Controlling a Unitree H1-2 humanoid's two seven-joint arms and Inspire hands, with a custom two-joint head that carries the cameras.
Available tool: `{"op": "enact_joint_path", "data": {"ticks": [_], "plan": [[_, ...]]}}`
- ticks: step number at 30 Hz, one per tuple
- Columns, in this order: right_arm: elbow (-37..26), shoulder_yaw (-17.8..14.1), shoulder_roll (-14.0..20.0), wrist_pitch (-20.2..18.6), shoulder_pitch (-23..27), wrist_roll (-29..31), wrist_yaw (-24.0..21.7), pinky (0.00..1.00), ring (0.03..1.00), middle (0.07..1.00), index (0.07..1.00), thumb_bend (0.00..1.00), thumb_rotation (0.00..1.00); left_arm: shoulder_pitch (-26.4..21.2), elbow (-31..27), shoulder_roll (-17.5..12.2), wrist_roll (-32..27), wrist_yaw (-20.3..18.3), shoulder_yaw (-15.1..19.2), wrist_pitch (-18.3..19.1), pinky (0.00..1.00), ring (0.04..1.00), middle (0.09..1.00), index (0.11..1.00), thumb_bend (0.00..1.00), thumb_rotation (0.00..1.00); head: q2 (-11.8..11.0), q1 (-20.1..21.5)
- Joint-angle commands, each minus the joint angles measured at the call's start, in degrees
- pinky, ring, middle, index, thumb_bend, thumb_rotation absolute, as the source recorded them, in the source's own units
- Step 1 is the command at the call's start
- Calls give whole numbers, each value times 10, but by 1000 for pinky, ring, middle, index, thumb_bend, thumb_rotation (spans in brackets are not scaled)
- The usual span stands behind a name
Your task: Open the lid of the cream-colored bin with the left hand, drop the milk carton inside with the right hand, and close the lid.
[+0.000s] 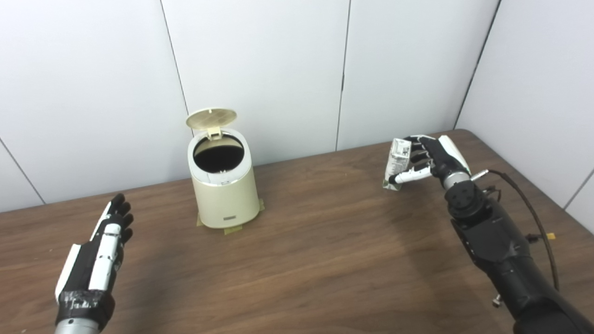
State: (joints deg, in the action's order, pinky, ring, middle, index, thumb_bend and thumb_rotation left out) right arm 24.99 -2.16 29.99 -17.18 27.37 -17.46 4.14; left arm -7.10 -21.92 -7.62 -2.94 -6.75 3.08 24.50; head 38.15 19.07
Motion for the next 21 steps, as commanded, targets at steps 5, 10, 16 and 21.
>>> {"op": "enact_joint_path", "data": {"ticks": [5,10,16,21], "plan": [[10,4,16,78,34,-17,34,533,606,656,678,902,47,-21,-10,-5,2,1,-4,-8,999,983,982,1000,307,846,-4,0],[16,-6,7,95,32,-12,52,466,528,586,624,879,1,-16,-12,-5,4,2,-7,-6,1000,987,985,1000,314,864,-4,-12],[20,-3,5,98,29,-20,68,473,516,506,591,642,1,-12,-6,-5,0,1,-4,-10,998,983,976,999,365,825,-5,-11],[28,0,6,109,30,-18,63,463,506,487,599,571,0,-10,-1,-4,4,-1,-9,-9,1000,990,979,1000,377,797,-8,-22]]}}
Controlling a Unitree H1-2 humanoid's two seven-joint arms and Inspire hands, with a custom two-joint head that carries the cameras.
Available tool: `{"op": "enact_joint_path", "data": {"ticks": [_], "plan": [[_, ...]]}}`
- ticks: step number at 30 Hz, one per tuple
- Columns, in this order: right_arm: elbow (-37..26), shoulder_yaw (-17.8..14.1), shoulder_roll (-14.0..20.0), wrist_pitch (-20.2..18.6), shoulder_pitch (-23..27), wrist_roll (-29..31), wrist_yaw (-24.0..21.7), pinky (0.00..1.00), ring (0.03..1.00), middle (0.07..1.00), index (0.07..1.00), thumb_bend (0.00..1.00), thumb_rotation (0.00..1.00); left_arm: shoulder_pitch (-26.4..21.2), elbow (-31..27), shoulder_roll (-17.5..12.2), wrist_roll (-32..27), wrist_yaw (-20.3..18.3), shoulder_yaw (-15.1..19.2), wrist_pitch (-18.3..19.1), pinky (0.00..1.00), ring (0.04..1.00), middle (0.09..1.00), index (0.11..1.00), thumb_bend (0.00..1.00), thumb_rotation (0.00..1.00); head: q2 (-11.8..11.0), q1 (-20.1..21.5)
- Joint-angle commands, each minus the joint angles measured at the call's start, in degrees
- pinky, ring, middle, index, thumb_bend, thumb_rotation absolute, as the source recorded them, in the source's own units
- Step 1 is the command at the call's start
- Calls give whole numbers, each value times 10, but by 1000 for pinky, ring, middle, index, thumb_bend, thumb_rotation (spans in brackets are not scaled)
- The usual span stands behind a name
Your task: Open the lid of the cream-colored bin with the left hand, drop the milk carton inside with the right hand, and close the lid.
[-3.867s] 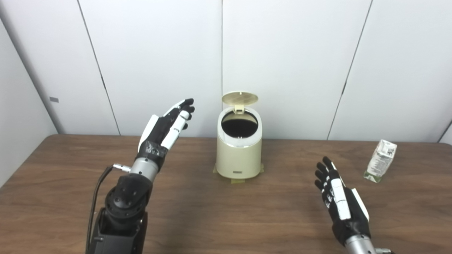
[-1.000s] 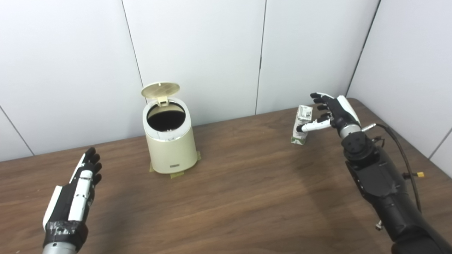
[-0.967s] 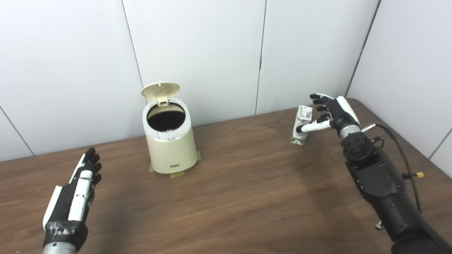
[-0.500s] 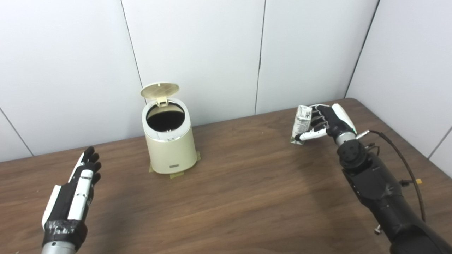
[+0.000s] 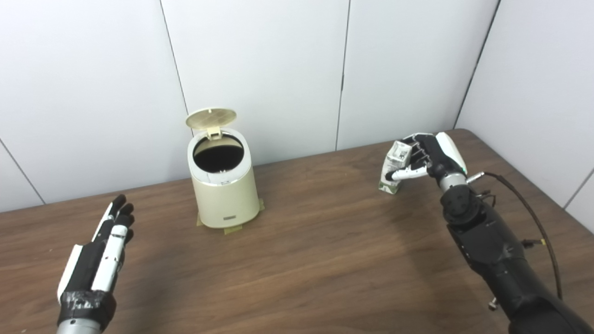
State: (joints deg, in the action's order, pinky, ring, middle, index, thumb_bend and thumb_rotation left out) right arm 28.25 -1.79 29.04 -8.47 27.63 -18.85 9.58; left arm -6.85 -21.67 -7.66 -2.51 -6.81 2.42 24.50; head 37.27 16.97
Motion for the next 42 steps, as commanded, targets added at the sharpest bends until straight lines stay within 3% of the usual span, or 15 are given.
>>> {"op": "enact_joint_path", "data": {"ticks": [1,7,11,19,25,27,29,34,42], "plan": [[-3,-4,16,24,28,-3,10,462,505,486,599,570,0,-12,-1,-6,3,-1,-6,-11,1000,990,979,1000,381,800,-1,-2],[4,-3,16,35,27,-12,21,442,485,457,533,529,1,-11,3,-1,0,1,-7,-14,1000,977,975,1000,362,795,-3,-3],[6,-14,7,48,25,-9,46,368,403,463,523,520,0,-8,6,1,0,2,-7,-19,1000,971,973,1000,373,775,-3,-7],[-21,-27,-10,41,22,-9,72,311,367,475,524,515,0,3,7,3,11,4,-17,-19,997,967,966,1000,398,819,-4,-27],[-87,-32,-31,33,18,-23,89,290,365,482,522,515,0,15,6,8,28,12,-27,-28,976,963,958,995,449,817,-7,-64],[-105,-31,-36,36,16,-28,91,306,372,484,526,515,0,21,12,12,40,18,-32,-38,955,952,947,986,363,851,-10,-79],[-136,-28,-48,37,14,-34,93,305,371,481,517,517,0,28,18,23,33,25,-25,-41,958,953,948,990,348,848,-12,-94],[-216,-22,-83,21,11,-32,73,326,377,487,512,517,0,44,24,40,14,31,-9,-53,975,958,951,994,413,832,-18,-103],[-290,0,-133,2,38,-38,41,352,386,490,524,517,0,53,37,55,-13,40,22,-75,990,961,963,977,381,831,-27,-119]]}}
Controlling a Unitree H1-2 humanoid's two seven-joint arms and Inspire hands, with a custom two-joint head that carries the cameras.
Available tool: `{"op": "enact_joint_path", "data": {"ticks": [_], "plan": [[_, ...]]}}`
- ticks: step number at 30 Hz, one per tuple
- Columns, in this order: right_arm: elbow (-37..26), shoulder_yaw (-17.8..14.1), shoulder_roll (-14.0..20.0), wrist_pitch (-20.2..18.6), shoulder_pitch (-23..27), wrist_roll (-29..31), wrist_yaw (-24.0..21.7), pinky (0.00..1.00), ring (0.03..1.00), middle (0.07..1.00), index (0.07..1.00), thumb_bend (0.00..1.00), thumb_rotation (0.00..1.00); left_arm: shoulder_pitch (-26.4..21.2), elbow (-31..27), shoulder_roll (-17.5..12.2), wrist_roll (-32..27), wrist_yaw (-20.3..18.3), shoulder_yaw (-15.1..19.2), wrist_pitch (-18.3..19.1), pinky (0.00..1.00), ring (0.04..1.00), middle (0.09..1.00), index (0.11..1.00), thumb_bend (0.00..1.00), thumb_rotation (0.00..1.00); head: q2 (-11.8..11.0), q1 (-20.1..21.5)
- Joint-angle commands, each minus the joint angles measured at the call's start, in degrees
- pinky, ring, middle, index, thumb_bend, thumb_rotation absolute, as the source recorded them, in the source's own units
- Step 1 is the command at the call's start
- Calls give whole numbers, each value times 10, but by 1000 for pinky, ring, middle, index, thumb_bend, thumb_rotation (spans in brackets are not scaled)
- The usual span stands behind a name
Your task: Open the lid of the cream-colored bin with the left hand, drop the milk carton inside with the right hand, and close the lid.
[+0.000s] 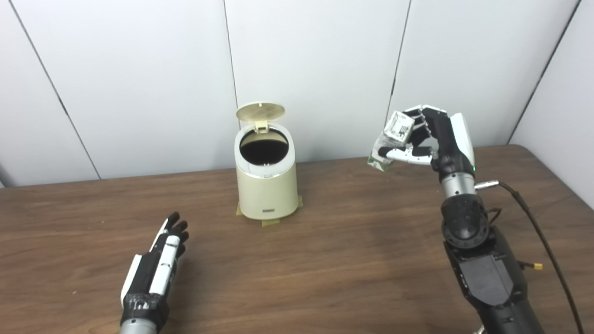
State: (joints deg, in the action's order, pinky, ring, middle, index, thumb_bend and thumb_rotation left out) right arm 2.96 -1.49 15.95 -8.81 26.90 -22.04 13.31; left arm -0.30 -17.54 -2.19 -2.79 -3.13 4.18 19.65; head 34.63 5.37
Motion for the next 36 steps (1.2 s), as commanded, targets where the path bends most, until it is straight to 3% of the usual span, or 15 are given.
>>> {"op": "enact_joint_path", "data": {"ticks": [1,7,19,26,36], "plan": [[-47,-2,-10,-2,48,-6,2,352,387,487,526,517,0,-12,-2,0,-11,5,6,-31,985,959,961,974,381,840,-1,-7],[-86,17,-48,-11,67,-7,-14,346,394,481,530,517,0,-5,7,1,-11,6,9,-60,978,949,951,959,393,853,-5,-43],[-69,49,-108,-21,120,-24,-29,308,366,487,539,512,0,5,1,16,5,19,-16,-54,946,935,932,936,430,793,-13,-71],[-6,68,-125,28,144,-17,-29,312,374,487,533,514,0,8,6,26,12,26,-24,-62,952,933,932,942,426,823,-17,-79],[86,83,-147,80,174,-20,-5,303,377,487,526,515,0,7,21,37,16,35,-32,-73,958,932,923,938,461,783,-28,-91]]}}
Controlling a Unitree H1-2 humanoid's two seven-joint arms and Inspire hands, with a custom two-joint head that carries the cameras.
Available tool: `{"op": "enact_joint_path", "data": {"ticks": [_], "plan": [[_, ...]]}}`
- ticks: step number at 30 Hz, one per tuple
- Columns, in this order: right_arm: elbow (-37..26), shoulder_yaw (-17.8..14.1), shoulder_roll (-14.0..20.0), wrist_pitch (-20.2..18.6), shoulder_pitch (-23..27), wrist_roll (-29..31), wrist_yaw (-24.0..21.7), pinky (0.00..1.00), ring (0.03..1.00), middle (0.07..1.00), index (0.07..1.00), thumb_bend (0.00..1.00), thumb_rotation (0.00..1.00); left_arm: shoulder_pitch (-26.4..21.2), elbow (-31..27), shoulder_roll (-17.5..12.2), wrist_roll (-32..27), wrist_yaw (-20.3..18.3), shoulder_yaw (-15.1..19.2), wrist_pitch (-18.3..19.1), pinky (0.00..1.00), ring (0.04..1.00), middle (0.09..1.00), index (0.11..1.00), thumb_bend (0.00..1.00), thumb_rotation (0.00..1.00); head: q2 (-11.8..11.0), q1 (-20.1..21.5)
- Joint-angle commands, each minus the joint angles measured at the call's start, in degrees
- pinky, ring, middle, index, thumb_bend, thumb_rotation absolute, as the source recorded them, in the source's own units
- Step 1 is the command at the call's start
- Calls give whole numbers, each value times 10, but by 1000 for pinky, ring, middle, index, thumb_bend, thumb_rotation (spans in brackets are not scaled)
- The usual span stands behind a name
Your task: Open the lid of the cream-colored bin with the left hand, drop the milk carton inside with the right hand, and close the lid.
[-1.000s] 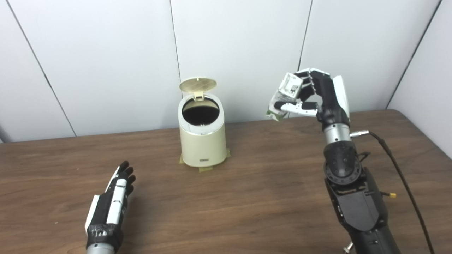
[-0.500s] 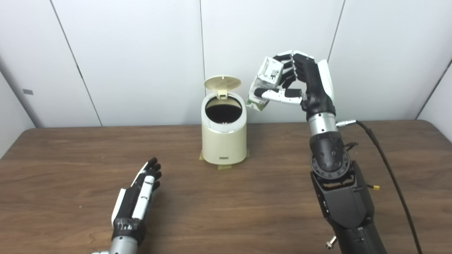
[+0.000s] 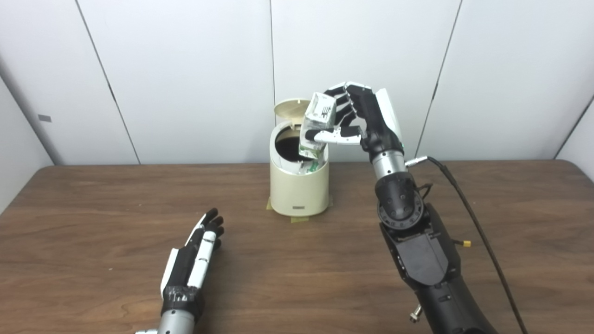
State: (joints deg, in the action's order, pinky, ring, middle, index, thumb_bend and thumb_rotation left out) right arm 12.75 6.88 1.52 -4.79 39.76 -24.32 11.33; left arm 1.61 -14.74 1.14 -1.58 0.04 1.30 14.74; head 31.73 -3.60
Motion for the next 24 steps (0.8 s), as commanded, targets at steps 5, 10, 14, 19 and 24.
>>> {"op": "enact_joint_path", "data": {"ticks": [5,10,14,19,24], "plan": [[32,-3,-17,59,57,6,29,305,378,488,525,515,0,-12,-6,-1,7,-1,-9,-29,955,931,924,943,464,796,-2,2],[53,-7,-29,74,65,7,48,312,381,492,523,515,0,-9,-5,-2,3,-5,-14,-30,958,933,925,943,448,799,-2,3],[64,-7,-34,83,70,6,62,318,383,494,522,515,0,-8,0,-4,4,-8,-19,-36,954,933,925,944,422,799,-4,5],[85,-4,-30,107,73,8,67,318,381,494,524,515,0,-8,1,-2,8,-6,-26,-34,947,931,922,945,411,784,-6,4],[100,-6,-27,118,73,7,74,326,383,495,527,514,0,-7,8,-6,17,-5,-35,-43,963,935,925,950,411,812,-7,4]]}}
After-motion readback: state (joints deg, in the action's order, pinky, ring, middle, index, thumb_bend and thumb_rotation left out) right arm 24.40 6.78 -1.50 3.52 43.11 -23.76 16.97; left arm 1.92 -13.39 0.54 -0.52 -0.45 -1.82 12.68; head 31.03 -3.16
